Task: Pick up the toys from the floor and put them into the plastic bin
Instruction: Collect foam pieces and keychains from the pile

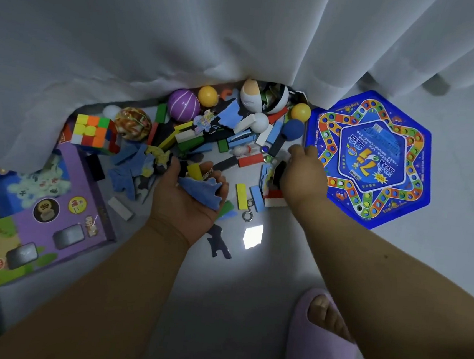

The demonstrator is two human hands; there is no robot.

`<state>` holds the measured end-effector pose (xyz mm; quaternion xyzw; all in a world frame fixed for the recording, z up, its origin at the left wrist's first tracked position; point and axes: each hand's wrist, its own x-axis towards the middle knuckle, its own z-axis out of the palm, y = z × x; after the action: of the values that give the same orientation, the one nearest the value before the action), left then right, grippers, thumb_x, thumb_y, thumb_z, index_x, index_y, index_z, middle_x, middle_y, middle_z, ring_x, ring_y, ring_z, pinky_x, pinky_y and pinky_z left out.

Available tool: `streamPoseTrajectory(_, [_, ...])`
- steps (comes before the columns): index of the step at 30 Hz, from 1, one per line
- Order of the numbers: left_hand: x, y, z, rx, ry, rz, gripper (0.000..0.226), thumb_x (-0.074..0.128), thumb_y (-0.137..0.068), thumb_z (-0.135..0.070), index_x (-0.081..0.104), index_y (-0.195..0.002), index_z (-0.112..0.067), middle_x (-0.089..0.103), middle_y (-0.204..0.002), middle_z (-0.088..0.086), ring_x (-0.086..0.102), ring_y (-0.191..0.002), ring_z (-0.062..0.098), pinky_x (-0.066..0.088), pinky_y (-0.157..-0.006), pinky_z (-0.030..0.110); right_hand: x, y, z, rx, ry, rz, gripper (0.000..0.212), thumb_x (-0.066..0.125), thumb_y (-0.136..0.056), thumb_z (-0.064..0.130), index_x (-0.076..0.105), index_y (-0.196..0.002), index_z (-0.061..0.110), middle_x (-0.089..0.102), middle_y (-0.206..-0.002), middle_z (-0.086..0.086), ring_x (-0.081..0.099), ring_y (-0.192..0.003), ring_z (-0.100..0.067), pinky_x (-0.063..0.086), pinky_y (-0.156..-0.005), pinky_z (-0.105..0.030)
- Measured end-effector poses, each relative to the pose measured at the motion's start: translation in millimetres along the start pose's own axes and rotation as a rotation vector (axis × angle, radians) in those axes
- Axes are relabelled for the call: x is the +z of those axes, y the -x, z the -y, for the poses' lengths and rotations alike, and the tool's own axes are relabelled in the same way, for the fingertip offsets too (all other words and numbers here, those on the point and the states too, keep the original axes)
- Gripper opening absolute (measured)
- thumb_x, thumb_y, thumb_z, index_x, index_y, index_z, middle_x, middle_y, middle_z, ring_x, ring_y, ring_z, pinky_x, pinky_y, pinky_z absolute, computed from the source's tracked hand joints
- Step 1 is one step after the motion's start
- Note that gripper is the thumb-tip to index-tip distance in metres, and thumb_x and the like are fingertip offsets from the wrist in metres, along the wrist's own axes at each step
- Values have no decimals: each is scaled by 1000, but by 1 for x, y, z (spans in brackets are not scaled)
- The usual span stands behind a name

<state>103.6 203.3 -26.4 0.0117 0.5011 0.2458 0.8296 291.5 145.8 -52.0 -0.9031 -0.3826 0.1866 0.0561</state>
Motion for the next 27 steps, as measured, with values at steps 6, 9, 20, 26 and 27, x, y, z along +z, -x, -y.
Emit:
streamPoseTrajectory(6, [1, 6, 1, -27, -15, -68, 56, 21, -100, -47, 57, -99, -4, 35, -150, 17, 41, -131, 34, 30, -98, 42, 5, -12, -6, -113, 173, 134, 33, 51, -95, 14, 49, -126, 2, 49, -125, -19, 48, -118, -34, 46, -91, -38])
streamPoseTrajectory(9, [-4, -1, 1, -38, -9, -47, 52, 23, -101, -44, 57, -98, -5, 34, -151, 17, 31, -139, 34, 30, -97, 43, 4, -11, -8, -54, 118, 84, 31, 52, -94, 11, 51, -124, 3, 51, -124, -19, 50, -115, -33, 47, -88, -38])
streamPoseTrajectory(20, [-17, -12, 6, -94, 80, 69, 62, 28, -98, -49, 40, -141, -6, 63, -111, 20, 67, -89, 36, 59, -60, 47, 15, 56, 63, -824, -401, -190, 30, 48, -80, 27, 69, -86, 7, 65, -75, -8, 52, -69, -15, 39, -61, -23])
streamPoseTrajectory(26, [-8, -10, -1, -49, 52, 2, 41, 36, -97, -33, 65, -105, -5, 33, -152, 13, 36, -137, 32, 45, -84, 44, 17, 33, 49, -470, -321, -443, 17, 62, -74, 11, 68, -85, -1, 64, -78, -19, 62, -70, -36, 50, -60, -37])
streamPoseTrajectory(27, [-5, -8, -2, -46, 43, -12, 36, 39, -96, -30, 67, -95, -6, 32, -152, 14, 31, -140, 31, 39, -89, 42, 17, 23, 39, -345, -247, -389, 19, 60, -80, 10, 66, -94, 1, 63, -87, -19, 60, -79, -36, 48, -64, -38])
